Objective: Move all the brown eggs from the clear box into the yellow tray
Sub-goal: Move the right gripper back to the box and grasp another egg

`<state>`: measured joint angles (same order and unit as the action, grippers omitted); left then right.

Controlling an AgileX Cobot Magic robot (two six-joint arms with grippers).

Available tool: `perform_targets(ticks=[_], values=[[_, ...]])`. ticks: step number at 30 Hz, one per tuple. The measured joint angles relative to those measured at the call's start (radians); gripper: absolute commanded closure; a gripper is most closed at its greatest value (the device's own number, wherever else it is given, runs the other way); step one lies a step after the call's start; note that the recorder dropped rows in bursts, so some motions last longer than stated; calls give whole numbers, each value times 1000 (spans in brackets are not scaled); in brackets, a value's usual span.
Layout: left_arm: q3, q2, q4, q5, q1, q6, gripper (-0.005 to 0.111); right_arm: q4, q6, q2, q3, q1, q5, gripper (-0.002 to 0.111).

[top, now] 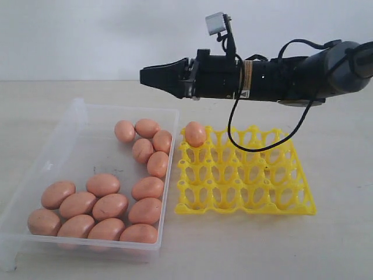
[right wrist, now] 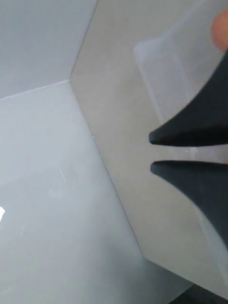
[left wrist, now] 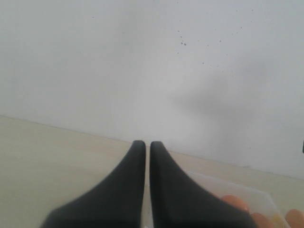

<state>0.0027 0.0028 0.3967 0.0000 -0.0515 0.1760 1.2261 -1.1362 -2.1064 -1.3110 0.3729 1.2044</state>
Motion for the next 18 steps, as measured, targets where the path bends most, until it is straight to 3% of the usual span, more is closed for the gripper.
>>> perform_targets(ticks=[9, 18], values=[[0, 0, 0, 0, 0, 0, 103, -11, 109, 5, -17, 162, -77, 108], [0, 0, 0, 0, 0, 0, 103, -1, 199, 69, -86, 375, -916, 108]])
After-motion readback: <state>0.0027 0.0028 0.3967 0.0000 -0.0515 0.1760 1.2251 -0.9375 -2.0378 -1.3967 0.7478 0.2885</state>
